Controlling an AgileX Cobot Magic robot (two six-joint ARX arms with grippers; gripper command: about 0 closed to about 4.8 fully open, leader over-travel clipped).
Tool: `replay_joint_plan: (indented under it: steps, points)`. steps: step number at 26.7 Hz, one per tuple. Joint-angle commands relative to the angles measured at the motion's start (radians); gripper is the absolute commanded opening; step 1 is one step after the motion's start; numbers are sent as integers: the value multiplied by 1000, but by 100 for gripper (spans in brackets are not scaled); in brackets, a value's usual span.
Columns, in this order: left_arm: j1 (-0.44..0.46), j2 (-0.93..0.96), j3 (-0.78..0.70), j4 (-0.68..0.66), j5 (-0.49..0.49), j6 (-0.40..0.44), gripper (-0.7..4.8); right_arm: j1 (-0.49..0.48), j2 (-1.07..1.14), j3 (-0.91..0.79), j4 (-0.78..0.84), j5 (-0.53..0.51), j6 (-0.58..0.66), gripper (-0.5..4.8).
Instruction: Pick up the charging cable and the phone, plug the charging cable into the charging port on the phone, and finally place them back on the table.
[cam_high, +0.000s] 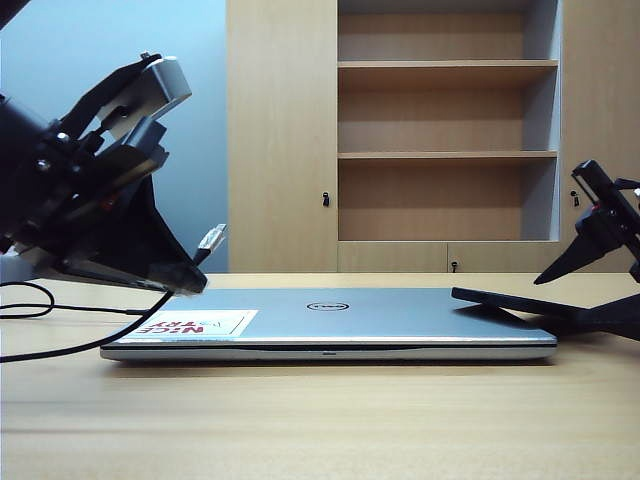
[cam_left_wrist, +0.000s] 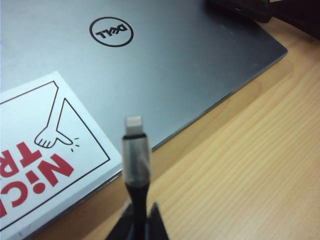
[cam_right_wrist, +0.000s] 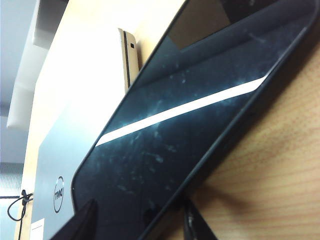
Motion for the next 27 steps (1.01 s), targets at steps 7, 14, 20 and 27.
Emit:
replay_joint_plan:
  steps: [7, 14, 20, 27]
  points:
    - [-3, -1, 2, 13, 2, 1, -7, 2, 21, -16, -100, 27, 29, 15]
    - [-3, -1, 2, 12, 2, 1, -7, 2, 21, -16, -87, 32, 29, 0]
    - [-3, -1, 2, 11, 2, 1, -7, -14, 20, -16, -13, -66, 151, 344]
    - [-3, -2, 2, 11, 2, 1, -7, -21, 21, 15, -23, -99, 259, 370]
